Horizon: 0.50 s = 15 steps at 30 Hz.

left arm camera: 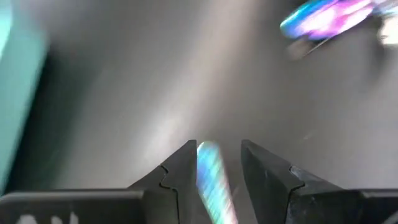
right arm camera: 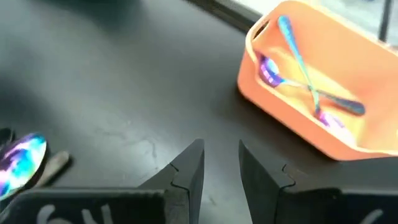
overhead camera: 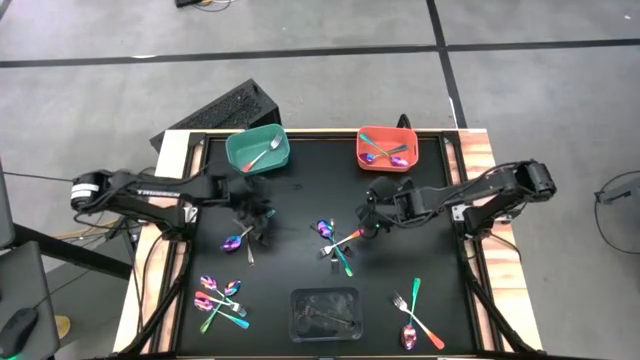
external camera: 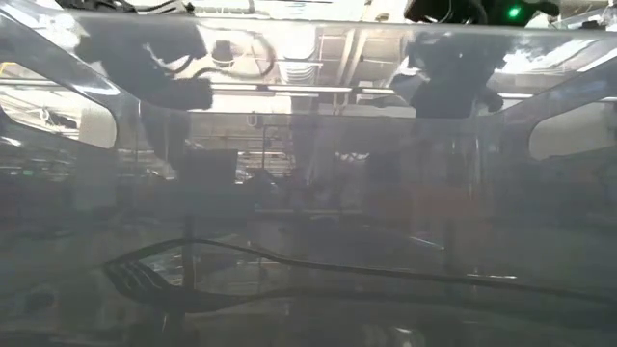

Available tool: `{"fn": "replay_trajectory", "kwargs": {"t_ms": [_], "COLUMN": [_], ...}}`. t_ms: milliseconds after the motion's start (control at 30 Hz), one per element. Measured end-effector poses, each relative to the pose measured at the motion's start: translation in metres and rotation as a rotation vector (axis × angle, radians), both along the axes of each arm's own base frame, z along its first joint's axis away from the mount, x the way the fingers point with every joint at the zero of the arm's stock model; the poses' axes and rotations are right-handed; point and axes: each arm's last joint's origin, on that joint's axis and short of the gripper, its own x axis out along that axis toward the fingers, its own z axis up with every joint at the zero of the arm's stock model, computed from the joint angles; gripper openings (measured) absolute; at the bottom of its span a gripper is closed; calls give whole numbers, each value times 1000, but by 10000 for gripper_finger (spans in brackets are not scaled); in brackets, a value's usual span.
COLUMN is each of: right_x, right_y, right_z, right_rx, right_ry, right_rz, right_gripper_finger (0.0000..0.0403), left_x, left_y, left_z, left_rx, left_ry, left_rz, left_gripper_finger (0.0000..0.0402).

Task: Sort silverware by color (type)
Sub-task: Put the orange fork into the green bin

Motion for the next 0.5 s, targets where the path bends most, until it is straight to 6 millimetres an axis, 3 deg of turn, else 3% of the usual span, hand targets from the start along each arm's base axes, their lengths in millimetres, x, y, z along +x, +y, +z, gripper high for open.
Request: {"fn": "replay_trajectory", "kwargs": {"t_ms": [133, 233, 367, 500], "right_x": [2, 8, 15, 16], "right_y": [0, 4, 11, 13], "right_z": [-4, -13, -24, -29], "right_rx": [31, 89, 158, 154], "right_ry": [17, 11, -22, -48], "right_rz": [66, 234, 533, 675], "right_gripper_finger": [118, 118, 118, 118], "left_x": [34, 52, 60, 61], "left_y": [-8, -16, -20, -20], "left_z": [-4, -16, -30, -35], "left_rx": [10, 25, 29, 24], "left_ry": [-203, -266, -225, -201], "left_rz": [-256, -344, -363, -340], "left_gripper_finger": [112, 112, 112, 112]}}
